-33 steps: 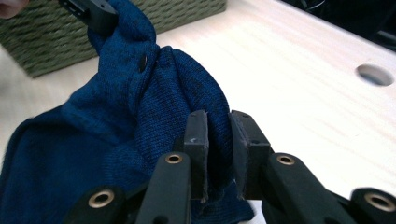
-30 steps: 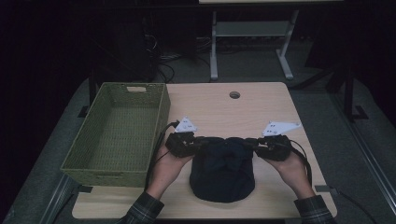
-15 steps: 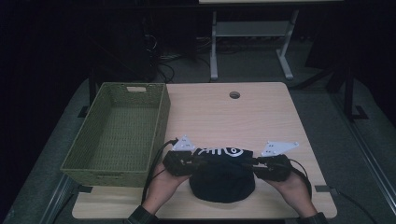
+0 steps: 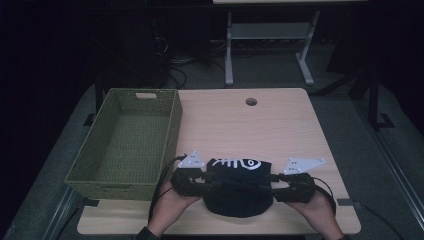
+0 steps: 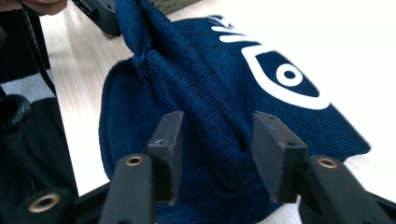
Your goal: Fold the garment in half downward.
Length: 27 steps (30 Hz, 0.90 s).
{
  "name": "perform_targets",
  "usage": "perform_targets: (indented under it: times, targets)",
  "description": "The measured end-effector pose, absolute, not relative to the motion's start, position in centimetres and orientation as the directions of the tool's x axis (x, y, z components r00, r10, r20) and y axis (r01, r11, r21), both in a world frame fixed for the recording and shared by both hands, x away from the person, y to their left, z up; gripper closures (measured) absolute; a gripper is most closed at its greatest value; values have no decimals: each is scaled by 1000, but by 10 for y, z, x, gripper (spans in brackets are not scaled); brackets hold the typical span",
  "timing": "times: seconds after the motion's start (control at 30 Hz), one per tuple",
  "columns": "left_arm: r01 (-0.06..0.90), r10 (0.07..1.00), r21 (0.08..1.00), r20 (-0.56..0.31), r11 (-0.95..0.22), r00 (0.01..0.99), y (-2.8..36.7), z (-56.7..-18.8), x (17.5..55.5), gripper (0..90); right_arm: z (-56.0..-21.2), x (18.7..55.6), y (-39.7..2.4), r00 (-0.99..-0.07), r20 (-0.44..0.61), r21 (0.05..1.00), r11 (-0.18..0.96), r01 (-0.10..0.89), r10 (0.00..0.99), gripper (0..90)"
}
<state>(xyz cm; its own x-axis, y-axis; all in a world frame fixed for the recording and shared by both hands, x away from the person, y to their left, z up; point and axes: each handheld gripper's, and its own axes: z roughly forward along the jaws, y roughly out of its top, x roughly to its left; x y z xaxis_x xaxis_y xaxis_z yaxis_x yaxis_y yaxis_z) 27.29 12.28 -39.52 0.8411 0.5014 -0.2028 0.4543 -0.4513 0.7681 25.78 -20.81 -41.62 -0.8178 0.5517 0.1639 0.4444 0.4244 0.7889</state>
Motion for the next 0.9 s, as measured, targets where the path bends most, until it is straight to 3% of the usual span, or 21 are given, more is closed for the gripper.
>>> perform_targets:
  times: [0.2, 0.33, 0.47, 0.73, 0.9]
  targets:
    - [421, 508, 805, -177, -418, 843, 130, -373, 275, 547, -398, 256, -217, -821, 141, 823, 396, 408, 553, 506]
    - [420, 519, 810, -172, -409, 837, 131, -370, 280, 621, -392, 258, -219, -818, 143, 829, 384, 407, 556, 528]
    - [434, 535, 800, -171, -414, 827, 126, -373, 291, 678, -392, 267, -221, -808, 161, 822, 375, 427, 567, 617]
    - [475, 564, 763, -178, -438, 807, 109, -387, 316, 893, -403, 279, -218, -811, 154, 809, 400, 431, 564, 871]
    - [479, 581, 750, -156, -457, 799, 102, -394, 324, 900, -408, 277, -220, -815, 165, 798, 409, 442, 556, 898]
